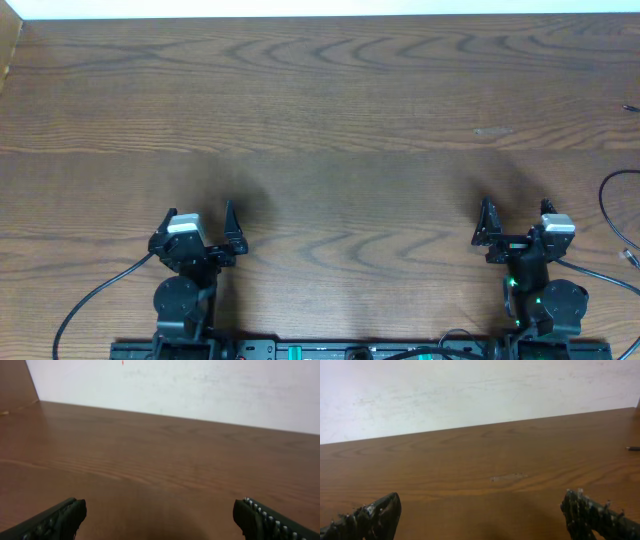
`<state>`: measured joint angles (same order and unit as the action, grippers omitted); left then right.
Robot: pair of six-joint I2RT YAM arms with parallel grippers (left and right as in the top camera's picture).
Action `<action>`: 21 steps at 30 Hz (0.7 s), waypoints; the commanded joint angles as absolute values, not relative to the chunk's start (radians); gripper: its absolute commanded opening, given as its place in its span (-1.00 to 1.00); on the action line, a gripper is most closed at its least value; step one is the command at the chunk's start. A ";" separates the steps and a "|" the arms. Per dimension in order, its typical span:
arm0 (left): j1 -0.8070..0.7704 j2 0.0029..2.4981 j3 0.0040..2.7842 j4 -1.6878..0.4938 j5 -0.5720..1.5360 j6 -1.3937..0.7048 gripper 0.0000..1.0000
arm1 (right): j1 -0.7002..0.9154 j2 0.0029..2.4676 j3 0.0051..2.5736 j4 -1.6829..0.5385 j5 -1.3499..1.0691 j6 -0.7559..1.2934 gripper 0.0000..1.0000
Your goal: Untangle cables
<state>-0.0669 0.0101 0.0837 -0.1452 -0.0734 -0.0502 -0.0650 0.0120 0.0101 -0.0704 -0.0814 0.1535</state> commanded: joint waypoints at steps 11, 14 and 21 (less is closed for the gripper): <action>-0.062 0.002 0.029 -0.121 -0.064 0.008 0.98 | -0.059 0.006 0.006 -0.071 -0.084 0.168 0.99; -0.062 0.002 0.029 -0.122 -0.062 0.007 0.98 | -0.059 0.006 0.006 -0.071 -0.084 0.167 0.99; -0.062 0.003 0.029 -0.125 -0.045 0.007 0.98 | -0.059 0.006 0.006 -0.071 -0.084 0.168 0.98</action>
<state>-0.0669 0.0101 0.0601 -0.1112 -0.0578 -0.0025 -0.0650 0.0120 0.0101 -0.0700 -0.0814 0.1535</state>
